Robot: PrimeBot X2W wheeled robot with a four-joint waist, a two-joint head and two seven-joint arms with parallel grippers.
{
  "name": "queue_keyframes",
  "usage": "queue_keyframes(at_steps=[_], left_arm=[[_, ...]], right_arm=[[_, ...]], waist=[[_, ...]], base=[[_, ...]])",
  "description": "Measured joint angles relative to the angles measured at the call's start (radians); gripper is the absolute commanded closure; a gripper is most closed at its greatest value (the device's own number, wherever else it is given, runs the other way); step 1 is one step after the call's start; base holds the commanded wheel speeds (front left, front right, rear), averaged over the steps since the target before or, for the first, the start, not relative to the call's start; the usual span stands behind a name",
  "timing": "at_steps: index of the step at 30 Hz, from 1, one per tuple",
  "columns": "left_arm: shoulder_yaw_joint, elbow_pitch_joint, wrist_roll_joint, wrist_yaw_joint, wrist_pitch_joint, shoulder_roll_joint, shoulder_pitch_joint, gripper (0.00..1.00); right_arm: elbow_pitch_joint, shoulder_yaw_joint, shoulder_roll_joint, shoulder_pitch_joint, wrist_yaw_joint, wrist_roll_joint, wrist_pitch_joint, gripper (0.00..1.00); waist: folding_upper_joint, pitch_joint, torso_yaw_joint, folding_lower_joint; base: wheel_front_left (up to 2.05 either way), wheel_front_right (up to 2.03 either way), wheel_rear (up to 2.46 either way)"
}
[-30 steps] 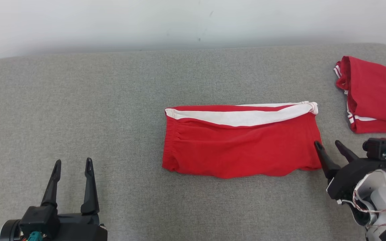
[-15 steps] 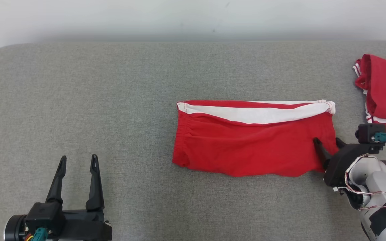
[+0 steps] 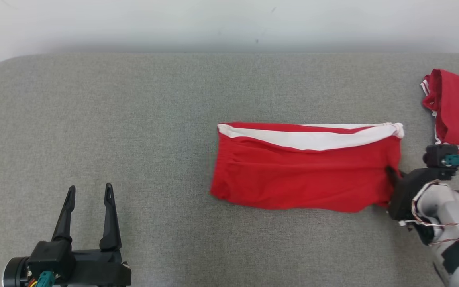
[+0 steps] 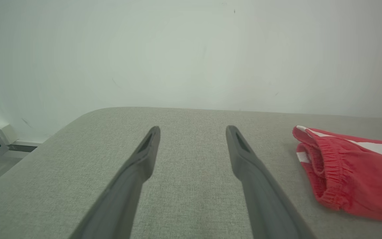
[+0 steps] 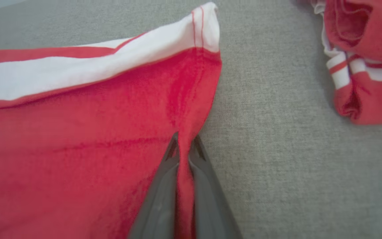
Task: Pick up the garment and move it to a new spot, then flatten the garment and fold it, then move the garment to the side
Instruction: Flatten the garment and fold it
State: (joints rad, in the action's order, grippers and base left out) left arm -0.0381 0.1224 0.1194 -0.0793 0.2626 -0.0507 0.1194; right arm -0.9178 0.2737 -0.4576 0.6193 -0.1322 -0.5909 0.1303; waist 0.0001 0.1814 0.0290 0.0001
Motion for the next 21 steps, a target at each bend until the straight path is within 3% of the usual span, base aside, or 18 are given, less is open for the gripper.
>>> queue_keyframes(at_steps=[8,21], left_arm=[[-0.007,-0.004,0.004,0.001,0.000,0.000,-0.013,0.00],[-0.007,-0.002,0.005,0.001,0.000,0.000,-0.031,0.00]], right_arm=[[0.026,0.007,-0.062,0.000,0.000,0.004,-0.023,1.00],[0.315,0.083,0.003,0.000,0.000,-0.046,0.022,1.00]], waist=[[0.0000,-0.019,-0.016,0.0000],[-0.0001,-0.049,-0.046,0.0000]], base=[[0.00,0.00,0.00],[0.00,0.00,0.00]])
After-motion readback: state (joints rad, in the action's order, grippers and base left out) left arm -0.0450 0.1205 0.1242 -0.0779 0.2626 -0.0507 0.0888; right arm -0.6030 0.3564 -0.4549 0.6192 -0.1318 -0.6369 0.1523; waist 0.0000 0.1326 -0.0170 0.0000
